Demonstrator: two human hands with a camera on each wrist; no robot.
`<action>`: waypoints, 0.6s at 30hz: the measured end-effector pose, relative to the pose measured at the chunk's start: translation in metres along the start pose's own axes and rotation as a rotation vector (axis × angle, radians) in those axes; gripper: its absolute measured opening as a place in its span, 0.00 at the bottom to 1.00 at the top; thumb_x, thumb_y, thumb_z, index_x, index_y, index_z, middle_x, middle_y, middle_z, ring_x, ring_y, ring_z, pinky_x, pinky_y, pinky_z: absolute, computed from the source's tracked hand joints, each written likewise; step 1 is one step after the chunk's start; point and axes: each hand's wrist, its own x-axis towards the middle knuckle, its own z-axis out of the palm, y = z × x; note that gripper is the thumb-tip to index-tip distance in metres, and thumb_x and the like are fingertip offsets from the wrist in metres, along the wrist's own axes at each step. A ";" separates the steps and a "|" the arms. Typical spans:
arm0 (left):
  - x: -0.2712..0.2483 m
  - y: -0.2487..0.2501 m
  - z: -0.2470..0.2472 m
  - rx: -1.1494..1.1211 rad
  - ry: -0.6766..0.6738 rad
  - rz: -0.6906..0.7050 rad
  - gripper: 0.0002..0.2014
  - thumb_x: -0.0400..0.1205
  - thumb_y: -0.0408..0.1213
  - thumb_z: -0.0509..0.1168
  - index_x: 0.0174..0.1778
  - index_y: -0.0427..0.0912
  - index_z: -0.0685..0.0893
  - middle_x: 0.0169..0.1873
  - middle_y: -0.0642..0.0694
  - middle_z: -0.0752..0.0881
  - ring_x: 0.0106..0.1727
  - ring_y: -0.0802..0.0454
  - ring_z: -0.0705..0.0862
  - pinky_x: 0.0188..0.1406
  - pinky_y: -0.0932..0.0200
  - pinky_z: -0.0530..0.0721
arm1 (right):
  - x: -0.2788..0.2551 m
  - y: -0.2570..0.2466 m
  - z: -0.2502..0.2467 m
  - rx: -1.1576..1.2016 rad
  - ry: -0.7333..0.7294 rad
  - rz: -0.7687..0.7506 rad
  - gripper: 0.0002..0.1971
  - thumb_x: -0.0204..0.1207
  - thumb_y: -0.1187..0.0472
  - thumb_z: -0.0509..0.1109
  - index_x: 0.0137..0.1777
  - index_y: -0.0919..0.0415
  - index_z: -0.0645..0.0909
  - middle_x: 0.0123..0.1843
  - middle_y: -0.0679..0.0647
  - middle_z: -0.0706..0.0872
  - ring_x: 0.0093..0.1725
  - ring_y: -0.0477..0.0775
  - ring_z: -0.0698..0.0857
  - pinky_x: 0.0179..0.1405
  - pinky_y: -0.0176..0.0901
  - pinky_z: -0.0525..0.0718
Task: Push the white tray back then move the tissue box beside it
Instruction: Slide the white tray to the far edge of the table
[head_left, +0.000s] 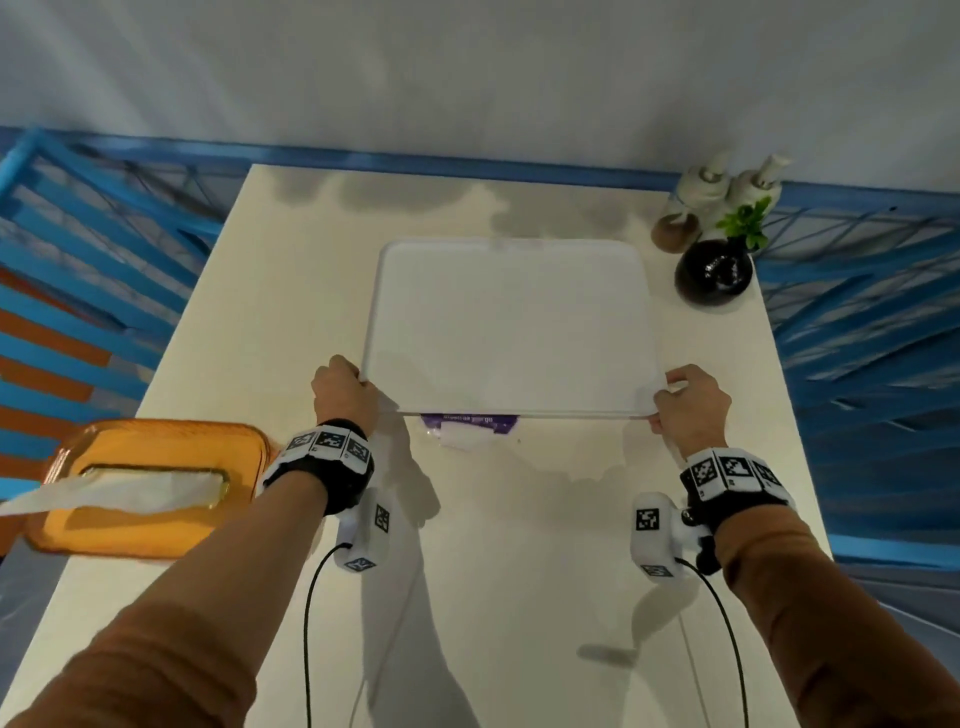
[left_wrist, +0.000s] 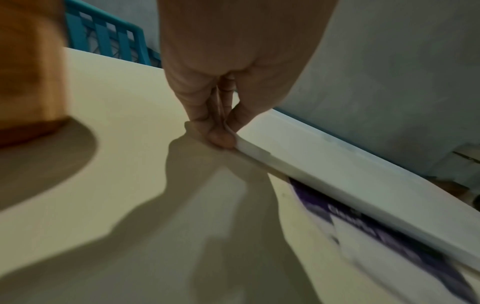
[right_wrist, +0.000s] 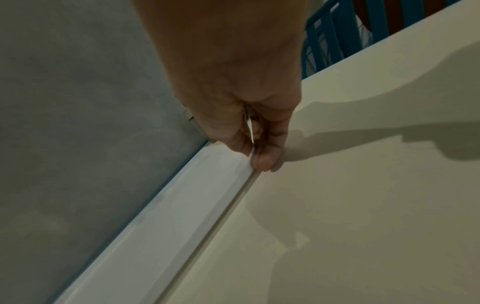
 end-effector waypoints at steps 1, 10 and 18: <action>0.010 0.005 0.001 -0.002 -0.006 0.001 0.14 0.80 0.28 0.58 0.60 0.26 0.78 0.61 0.26 0.80 0.62 0.30 0.79 0.52 0.45 0.79 | 0.008 -0.006 0.003 0.001 0.007 0.001 0.10 0.73 0.72 0.63 0.52 0.65 0.80 0.45 0.67 0.84 0.24 0.61 0.83 0.11 0.38 0.80; 0.077 0.048 0.007 0.008 -0.013 0.063 0.14 0.80 0.27 0.58 0.58 0.25 0.79 0.59 0.25 0.81 0.62 0.30 0.78 0.55 0.44 0.79 | 0.071 -0.039 0.025 0.017 0.052 0.041 0.11 0.67 0.70 0.61 0.46 0.56 0.75 0.51 0.74 0.85 0.52 0.71 0.87 0.39 0.64 0.90; 0.102 0.064 0.011 -0.001 -0.005 0.087 0.13 0.79 0.27 0.59 0.58 0.26 0.79 0.59 0.25 0.81 0.62 0.30 0.79 0.56 0.41 0.81 | 0.094 -0.055 0.034 -0.012 0.107 0.040 0.16 0.67 0.68 0.62 0.55 0.63 0.80 0.59 0.71 0.83 0.51 0.75 0.87 0.50 0.69 0.87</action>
